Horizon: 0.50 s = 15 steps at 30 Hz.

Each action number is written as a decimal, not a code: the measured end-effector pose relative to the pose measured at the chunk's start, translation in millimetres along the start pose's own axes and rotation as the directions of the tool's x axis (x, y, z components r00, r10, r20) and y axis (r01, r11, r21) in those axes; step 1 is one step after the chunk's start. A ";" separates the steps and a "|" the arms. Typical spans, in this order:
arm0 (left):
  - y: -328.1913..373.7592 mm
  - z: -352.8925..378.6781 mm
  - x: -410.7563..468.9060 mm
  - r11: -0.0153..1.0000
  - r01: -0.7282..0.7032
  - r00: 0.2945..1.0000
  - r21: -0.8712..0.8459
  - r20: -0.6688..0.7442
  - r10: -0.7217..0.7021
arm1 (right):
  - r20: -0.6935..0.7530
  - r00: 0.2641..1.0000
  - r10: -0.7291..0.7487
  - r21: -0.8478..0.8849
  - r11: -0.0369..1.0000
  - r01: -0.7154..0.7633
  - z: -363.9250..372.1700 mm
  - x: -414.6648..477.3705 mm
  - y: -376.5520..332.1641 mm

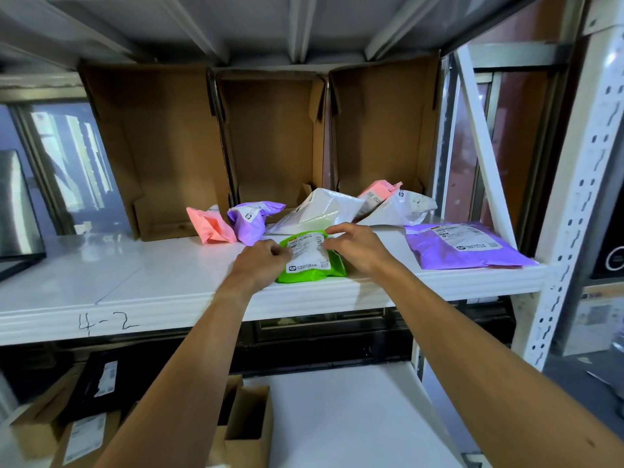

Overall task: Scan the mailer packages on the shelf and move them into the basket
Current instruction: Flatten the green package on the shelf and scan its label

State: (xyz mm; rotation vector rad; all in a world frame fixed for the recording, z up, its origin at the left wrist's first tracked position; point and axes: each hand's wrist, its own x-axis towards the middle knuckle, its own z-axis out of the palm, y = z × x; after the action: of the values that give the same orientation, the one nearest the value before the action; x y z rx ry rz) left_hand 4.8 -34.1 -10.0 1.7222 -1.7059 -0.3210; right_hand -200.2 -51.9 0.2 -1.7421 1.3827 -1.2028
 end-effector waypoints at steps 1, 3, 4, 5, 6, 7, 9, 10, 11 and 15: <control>0.1 0.2 0.8 1.000 -0.008 1.000 0.006 0.002 0.008 | 0.010 1.000 -0.004 0.046 0.999 0.003 -0.8 0.5 0.8; -0.2 0.5 1.5 0.999 -0.025 1.000 0.025 0.002 0.025 | 0.019 1.000 -0.004 0.128 0.992 0.001 -2.4 1.0 1.5; 0.2 1.0 1.8 0.999 -0.039 0.999 0.038 -0.001 0.039 | 0.025 1.000 0.005 0.158 0.987 -0.009 -4.1 1.3 1.9; -0.2 1.2 1.7 0.997 -0.050 0.999 0.054 -0.001 0.050 | 0.037 0.999 0.017 0.174 0.984 -0.024 -5.0 1.1 1.8; -0.2 1.3 1.7 0.996 -0.059 0.998 0.070 0.007 0.059 | 0.044 0.999 0.028 0.185 0.982 -0.036 -6.7 0.3 1.6; -1.7 1.0 2.5 0.994 -0.065 0.998 0.083 0.021 0.064 | 0.048 0.998 0.032 0.194 0.980 -0.040 -7.6 -0.3 1.4; -3.8 0.8 4.5 0.991 -0.086 0.995 0.099 0.062 0.080 | 0.036 0.999 0.039 0.212 0.976 -0.046 -8.9 -1.5 2.2; -4.6 -0.2 5.0 0.990 -0.094 0.993 0.103 0.075 0.087 | 0.024 0.999 0.038 0.203 0.978 -0.042 -8.3 -2.0 1.9; -2.7 0.2 5.2 0.990 -0.097 0.993 0.099 0.081 0.089 | 0.004 0.999 0.034 0.182 0.983 -0.034 -10.0 -3.8 2.0; -3.2 -0.3 8.3 0.997 -0.059 0.996 0.057 0.072 0.055 | -0.045 0.999 0.016 0.118 0.993 -0.010 -11.5 -7.0 3.0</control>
State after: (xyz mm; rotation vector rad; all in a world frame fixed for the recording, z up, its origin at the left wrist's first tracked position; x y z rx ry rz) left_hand 8.4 -42.2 -9.4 1.7190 -1.8280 -0.3118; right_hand -212.2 -45.2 0.3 -1.6312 1.3195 -1.2974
